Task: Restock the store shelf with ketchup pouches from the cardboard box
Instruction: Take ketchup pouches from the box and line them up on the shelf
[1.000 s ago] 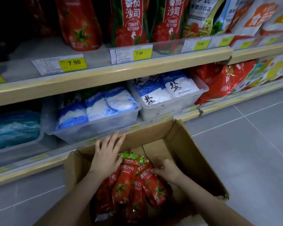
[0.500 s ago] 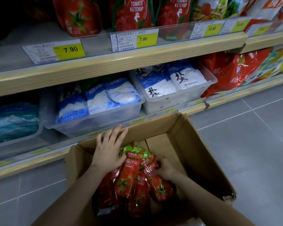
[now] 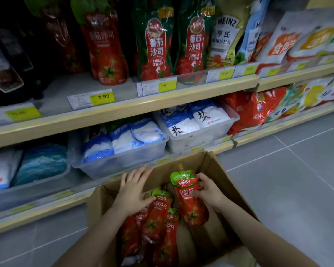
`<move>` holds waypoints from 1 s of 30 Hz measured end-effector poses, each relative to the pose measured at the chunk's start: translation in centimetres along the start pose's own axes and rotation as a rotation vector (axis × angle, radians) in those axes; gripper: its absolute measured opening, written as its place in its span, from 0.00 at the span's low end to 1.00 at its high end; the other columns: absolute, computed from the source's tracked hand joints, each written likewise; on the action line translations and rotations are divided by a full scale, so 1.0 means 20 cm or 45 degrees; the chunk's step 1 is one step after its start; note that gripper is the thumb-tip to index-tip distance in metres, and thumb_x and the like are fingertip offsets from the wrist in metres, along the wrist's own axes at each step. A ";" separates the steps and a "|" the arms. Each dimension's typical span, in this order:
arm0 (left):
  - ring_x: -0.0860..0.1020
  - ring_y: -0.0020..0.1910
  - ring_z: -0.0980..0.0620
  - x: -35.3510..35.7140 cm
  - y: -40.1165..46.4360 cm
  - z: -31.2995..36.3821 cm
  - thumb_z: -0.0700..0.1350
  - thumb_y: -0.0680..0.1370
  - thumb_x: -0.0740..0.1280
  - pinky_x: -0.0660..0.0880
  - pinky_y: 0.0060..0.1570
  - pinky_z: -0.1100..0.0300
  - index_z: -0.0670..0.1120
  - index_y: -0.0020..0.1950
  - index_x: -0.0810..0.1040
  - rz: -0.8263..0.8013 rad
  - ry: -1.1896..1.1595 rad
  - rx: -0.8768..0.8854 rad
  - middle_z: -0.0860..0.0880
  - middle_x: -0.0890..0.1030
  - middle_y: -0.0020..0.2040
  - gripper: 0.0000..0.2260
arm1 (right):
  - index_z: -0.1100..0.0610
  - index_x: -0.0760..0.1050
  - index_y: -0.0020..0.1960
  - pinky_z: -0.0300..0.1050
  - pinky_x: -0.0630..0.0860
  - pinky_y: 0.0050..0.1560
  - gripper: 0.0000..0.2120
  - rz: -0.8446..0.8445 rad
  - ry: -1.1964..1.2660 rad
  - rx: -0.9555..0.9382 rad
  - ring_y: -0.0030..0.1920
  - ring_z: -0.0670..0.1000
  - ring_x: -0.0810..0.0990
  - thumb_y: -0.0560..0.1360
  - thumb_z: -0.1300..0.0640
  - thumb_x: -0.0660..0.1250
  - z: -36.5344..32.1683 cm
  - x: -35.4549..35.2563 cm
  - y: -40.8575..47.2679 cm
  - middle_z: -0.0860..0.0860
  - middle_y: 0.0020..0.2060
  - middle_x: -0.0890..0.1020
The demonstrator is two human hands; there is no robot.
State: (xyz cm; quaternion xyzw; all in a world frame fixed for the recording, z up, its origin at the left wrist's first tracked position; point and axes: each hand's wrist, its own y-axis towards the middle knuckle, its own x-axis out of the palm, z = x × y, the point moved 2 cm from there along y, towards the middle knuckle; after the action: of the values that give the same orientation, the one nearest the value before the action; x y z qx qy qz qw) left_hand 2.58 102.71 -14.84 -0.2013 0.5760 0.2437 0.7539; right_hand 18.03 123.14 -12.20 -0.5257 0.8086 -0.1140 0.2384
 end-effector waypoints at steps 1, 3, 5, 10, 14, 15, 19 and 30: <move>0.53 0.74 0.52 -0.03 0.00 0.01 0.67 0.68 0.64 0.46 0.72 0.48 0.58 0.75 0.50 0.000 -0.100 -0.011 0.54 0.54 0.76 0.40 | 0.61 0.68 0.52 0.58 0.76 0.57 0.17 -0.014 0.015 -0.043 0.55 0.60 0.78 0.68 0.72 0.69 -0.06 -0.01 -0.02 0.64 0.53 0.79; 0.57 0.73 0.52 -0.10 0.01 0.05 0.65 0.67 0.68 0.49 0.72 0.52 0.55 0.74 0.57 -0.032 -0.357 -0.035 0.53 0.60 0.75 0.40 | 0.62 0.67 0.53 0.52 0.78 0.53 0.17 -0.051 0.076 -0.125 0.52 0.58 0.79 0.68 0.72 0.68 -0.20 -0.02 -0.05 0.66 0.54 0.78; 0.66 0.69 0.53 -0.18 0.03 0.12 0.64 0.64 0.73 0.61 0.71 0.51 0.53 0.71 0.64 -0.139 -0.752 -0.113 0.52 0.68 0.71 0.40 | 0.65 0.67 0.58 0.45 0.79 0.49 0.19 -0.114 0.156 -0.191 0.51 0.56 0.79 0.69 0.73 0.67 -0.34 -0.02 -0.07 0.67 0.56 0.77; 0.81 0.51 0.58 -0.42 0.08 0.31 0.51 0.62 0.79 0.76 0.58 0.53 0.55 0.53 0.78 -0.160 -1.269 -0.115 0.56 0.83 0.50 0.21 | 0.62 0.68 0.59 0.46 0.80 0.49 0.19 -0.247 0.323 -0.350 0.50 0.57 0.81 0.70 0.71 0.67 -0.72 0.02 -0.13 0.62 0.51 0.81; 0.82 0.47 0.57 -0.61 0.12 0.29 0.45 0.64 0.78 0.78 0.46 0.64 0.53 0.49 0.79 0.112 -1.445 -0.182 0.56 0.85 0.46 0.17 | 0.59 0.69 0.58 0.38 0.79 0.43 0.19 -0.107 0.315 -0.534 0.46 0.49 0.79 0.69 0.68 0.70 -0.90 0.02 -0.16 0.54 0.49 0.79; 0.82 0.46 0.58 -0.66 0.12 0.28 0.47 0.62 0.78 0.78 0.44 0.65 0.54 0.49 0.78 0.188 -1.474 -0.203 0.56 0.84 0.46 0.18 | 0.60 0.69 0.59 0.38 0.78 0.45 0.21 -0.013 0.232 -0.546 0.48 0.49 0.78 0.68 0.66 0.72 -0.91 0.01 -0.16 0.54 0.50 0.77; 0.82 0.46 0.54 -0.79 0.11 0.26 0.56 0.56 0.77 0.78 0.49 0.58 0.52 0.49 0.78 0.412 -1.566 -0.308 0.53 0.84 0.48 0.24 | 0.60 0.70 0.48 0.39 0.74 0.40 0.18 0.099 0.118 -0.395 0.42 0.49 0.76 0.66 0.56 0.75 -0.81 0.01 -0.22 0.54 0.44 0.76; 0.82 0.43 0.60 -0.92 0.13 0.28 0.43 0.66 0.77 0.76 0.40 0.67 0.49 0.50 0.77 0.465 -1.499 -0.236 0.54 0.83 0.47 0.15 | 0.61 0.77 0.37 0.37 0.69 0.35 0.05 -0.231 0.562 -0.230 0.29 0.45 0.72 0.71 0.62 0.69 -0.82 0.10 -0.25 0.52 0.29 0.77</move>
State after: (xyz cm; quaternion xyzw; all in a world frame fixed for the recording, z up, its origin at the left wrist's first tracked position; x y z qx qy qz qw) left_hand 1.30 105.43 4.38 0.0039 0.0653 0.4877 0.8705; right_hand 13.03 118.05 3.50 -0.5777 0.7974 -0.1742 -0.0030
